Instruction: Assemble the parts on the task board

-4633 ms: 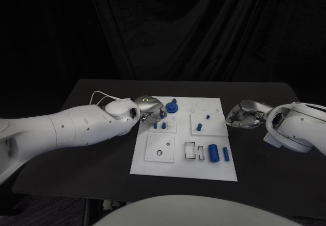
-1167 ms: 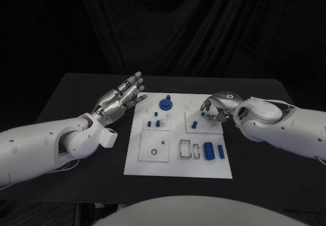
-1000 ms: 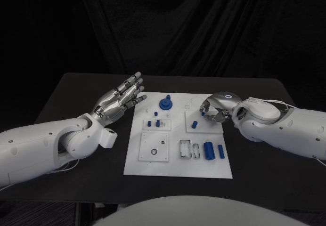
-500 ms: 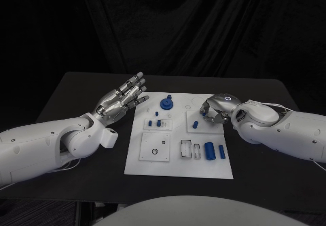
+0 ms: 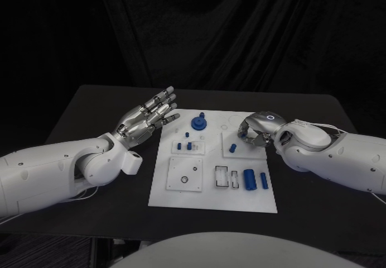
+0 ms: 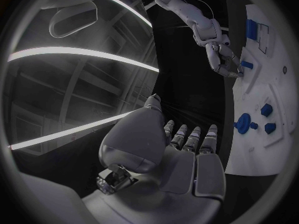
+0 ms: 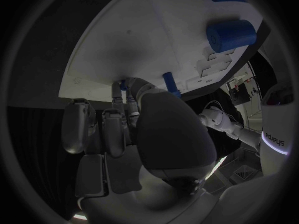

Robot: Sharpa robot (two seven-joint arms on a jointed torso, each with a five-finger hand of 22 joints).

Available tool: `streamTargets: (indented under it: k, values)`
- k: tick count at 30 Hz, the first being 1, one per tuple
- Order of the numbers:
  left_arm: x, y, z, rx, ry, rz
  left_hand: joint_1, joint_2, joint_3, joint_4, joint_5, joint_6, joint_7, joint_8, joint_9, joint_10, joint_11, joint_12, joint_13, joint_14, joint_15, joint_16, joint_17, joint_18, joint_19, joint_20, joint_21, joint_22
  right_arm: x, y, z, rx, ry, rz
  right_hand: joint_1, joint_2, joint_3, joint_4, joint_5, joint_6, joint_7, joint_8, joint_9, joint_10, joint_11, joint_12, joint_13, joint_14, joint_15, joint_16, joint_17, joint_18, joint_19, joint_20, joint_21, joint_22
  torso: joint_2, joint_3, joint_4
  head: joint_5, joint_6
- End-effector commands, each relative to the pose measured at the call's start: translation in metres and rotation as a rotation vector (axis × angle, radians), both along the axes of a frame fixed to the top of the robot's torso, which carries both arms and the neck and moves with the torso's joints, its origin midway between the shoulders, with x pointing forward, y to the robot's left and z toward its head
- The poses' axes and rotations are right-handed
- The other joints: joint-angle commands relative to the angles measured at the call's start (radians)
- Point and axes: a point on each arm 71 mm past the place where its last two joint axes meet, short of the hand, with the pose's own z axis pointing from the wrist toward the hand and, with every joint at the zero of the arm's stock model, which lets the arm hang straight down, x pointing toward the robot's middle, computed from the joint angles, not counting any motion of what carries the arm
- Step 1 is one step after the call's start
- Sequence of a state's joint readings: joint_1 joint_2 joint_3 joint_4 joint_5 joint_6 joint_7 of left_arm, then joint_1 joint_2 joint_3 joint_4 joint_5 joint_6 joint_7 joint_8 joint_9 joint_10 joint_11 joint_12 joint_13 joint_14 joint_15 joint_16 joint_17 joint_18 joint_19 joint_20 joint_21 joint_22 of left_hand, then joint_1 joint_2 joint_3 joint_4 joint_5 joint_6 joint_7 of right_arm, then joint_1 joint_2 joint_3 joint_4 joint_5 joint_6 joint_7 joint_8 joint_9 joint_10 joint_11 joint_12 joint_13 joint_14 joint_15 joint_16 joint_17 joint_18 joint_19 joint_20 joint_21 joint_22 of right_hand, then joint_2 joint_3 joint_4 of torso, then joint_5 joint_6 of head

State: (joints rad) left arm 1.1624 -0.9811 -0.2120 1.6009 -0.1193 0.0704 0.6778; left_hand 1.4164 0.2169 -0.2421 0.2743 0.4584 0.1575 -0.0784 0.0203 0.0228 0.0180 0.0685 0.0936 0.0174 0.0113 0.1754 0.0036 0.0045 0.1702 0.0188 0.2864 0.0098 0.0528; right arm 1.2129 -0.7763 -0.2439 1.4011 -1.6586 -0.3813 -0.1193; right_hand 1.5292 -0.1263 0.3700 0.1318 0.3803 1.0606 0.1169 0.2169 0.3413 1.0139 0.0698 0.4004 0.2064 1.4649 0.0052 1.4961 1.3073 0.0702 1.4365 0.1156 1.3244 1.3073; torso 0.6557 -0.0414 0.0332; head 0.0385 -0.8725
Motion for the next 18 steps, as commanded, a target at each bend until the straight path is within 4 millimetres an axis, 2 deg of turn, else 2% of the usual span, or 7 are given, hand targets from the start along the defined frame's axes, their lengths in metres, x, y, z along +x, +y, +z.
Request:
streamTargets:
  k: [1,5,10,18]
  values:
    - [-0.0009,-0.0005,0.0056,-0.068,-0.054,-0.001,0.011,-0.001,0.001,-0.002,0.004,0.001,0.009,0.005,0.001,0.001,0.010,0.004,0.001,0.004,0.006,0.006,0.001,0.007,0.000,0.006,0.005,0.001,-0.0010,-0.0009,-0.0027,-0.002,0.003,-0.002,0.012,0.002,0.010,-0.012,-0.008,0.006,0.002,0.007,0.016,0.020,-0.005,0.008,0.002,0.033,-0.010,-0.002,0.033,-0.010,0.000,-0.012,0.000,0.185,0.001,0.0001,-0.0009,0.003,0.000]
    - [-0.0005,-0.0006,0.0050,-0.063,-0.049,-0.001,0.014,-0.001,0.002,-0.003,0.010,0.000,0.010,0.004,0.001,0.001,0.011,0.004,0.001,0.005,0.008,0.006,0.001,0.006,0.000,0.006,0.005,0.001,-0.0006,-0.0009,-0.0024,-0.001,0.000,-0.005,0.012,0.001,0.013,-0.015,-0.010,0.003,0.004,0.007,0.020,0.023,-0.005,0.007,0.002,0.032,-0.011,-0.003,0.031,-0.010,-0.001,-0.013,0.000,0.185,0.001,-0.0001,-0.0024,0.004,0.000]
    - [0.0000,-0.0006,0.0041,-0.056,-0.043,-0.002,0.020,0.000,0.004,-0.005,0.018,0.001,0.016,0.004,0.001,-0.001,0.013,0.000,0.000,0.003,0.011,0.006,0.001,0.005,0.001,0.007,0.006,0.002,-0.0003,-0.0004,-0.0019,0.002,-0.003,-0.006,0.014,0.000,0.021,-0.023,-0.009,-0.007,0.008,0.003,0.026,0.027,-0.003,0.004,0.001,0.032,-0.010,-0.003,0.030,-0.010,-0.001,-0.014,0.000,0.185,-0.001,-0.0008,-0.0006,0.001,0.000]
    - [0.0007,-0.0011,0.0030,-0.048,-0.035,-0.002,0.027,0.003,0.007,-0.009,0.027,0.002,0.021,0.004,0.001,-0.002,0.015,-0.002,0.000,0.002,0.013,0.005,0.000,0.005,0.002,0.008,0.006,0.003,-0.0001,-0.0003,0.0018,0.014,-0.018,-0.005,0.010,-0.004,0.023,-0.026,-0.017,-0.011,0.010,0.002,0.033,0.032,-0.002,0.003,0.001,0.030,-0.009,-0.005,0.025,-0.010,-0.002,-0.014,-0.001,0.184,-0.001,-0.0014,-0.0003,0.006,0.000]
